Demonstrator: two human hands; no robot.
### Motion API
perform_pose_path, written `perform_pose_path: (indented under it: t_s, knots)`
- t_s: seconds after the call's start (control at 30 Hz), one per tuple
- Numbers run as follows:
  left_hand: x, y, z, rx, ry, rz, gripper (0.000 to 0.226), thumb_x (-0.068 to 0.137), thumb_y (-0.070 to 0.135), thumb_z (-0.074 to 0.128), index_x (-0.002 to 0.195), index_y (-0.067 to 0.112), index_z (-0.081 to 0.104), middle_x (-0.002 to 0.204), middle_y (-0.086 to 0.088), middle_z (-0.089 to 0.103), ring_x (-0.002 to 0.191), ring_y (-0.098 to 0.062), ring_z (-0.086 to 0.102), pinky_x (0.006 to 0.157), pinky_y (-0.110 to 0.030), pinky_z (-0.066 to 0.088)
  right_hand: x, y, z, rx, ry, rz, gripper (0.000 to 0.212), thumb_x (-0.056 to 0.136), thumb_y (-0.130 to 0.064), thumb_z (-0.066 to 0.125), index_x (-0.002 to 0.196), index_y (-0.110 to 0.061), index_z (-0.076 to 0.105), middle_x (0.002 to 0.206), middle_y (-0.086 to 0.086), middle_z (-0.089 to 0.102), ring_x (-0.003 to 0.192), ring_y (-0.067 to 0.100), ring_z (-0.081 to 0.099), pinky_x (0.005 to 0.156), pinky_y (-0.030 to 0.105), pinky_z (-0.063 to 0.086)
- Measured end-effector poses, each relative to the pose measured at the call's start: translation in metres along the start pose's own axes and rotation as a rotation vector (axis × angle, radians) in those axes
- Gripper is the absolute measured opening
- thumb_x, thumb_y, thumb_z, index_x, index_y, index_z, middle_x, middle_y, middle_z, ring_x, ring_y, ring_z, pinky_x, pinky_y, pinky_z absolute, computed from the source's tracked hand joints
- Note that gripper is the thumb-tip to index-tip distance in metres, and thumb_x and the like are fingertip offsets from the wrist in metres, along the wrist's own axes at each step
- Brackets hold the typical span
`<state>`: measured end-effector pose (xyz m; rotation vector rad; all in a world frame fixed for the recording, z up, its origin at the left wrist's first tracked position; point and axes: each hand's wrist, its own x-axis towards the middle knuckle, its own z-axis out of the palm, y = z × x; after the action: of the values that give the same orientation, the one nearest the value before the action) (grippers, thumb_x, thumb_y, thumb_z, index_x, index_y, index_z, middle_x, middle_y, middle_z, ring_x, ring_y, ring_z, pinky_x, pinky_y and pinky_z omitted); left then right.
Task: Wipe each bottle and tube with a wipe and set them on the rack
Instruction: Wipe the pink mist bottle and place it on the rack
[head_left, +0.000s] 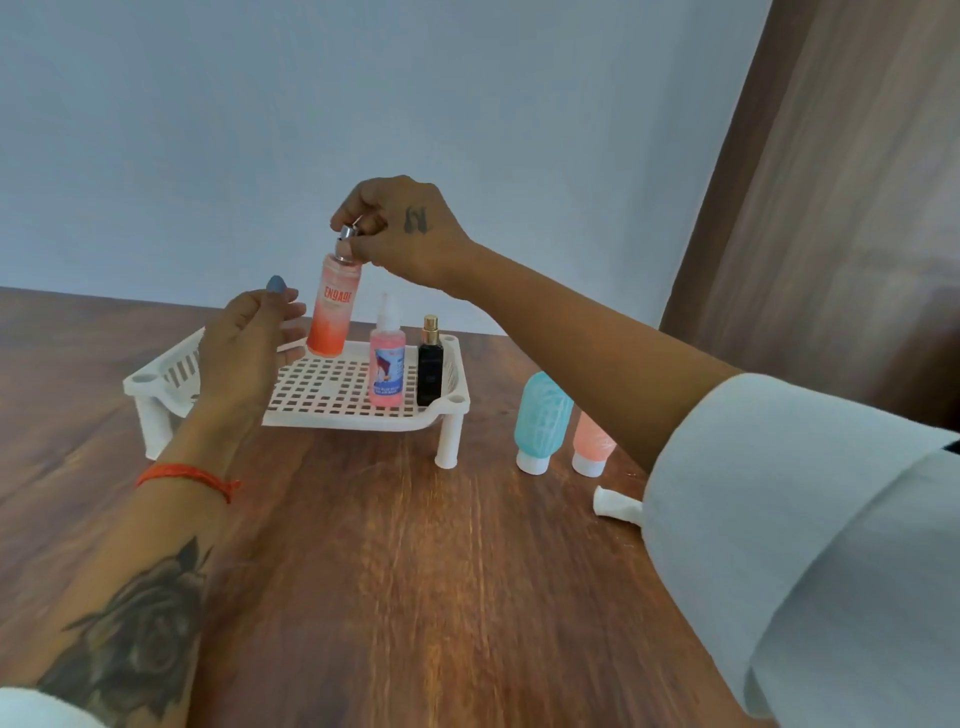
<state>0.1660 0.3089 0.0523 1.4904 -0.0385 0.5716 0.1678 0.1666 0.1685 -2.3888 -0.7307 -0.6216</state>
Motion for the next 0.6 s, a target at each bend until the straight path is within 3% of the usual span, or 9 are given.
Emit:
perform_pose_path:
  t_s: [0.23, 0.6]
  knots:
    - [0.002, -0.006, 0.001, 0.048, -0.038, -0.109, 0.044, 0.096, 0.050, 0.040, 0.117, 0.016, 0.059, 0.115, -0.002, 0.063, 0.103, -0.026, 0.063, 0.093, -0.041, 0.051, 0.014, 0.016, 0.028, -0.097, -0.115, 0.007, 0.018, 0.077, -0.011, 0.071, 0.094, -0.009, 0.069, 0.069, -0.018, 0.047, 0.067, 0.004, 0.049, 0.063, 0.012, 0.038]
    - [0.003, -0.008, 0.003, 0.112, -0.046, -0.158, 0.049, 0.098, 0.050, 0.033, 0.120, 0.015, 0.058, 0.123, -0.008, 0.062, 0.100, -0.025, 0.062, 0.087, -0.037, 0.052, 0.009, 0.023, 0.041, -0.118, -0.231, 0.020, 0.022, 0.080, -0.010, 0.070, 0.101, -0.004, 0.067, 0.078, -0.006, 0.052, 0.082, 0.014, 0.056, 0.081, 0.028, 0.048]
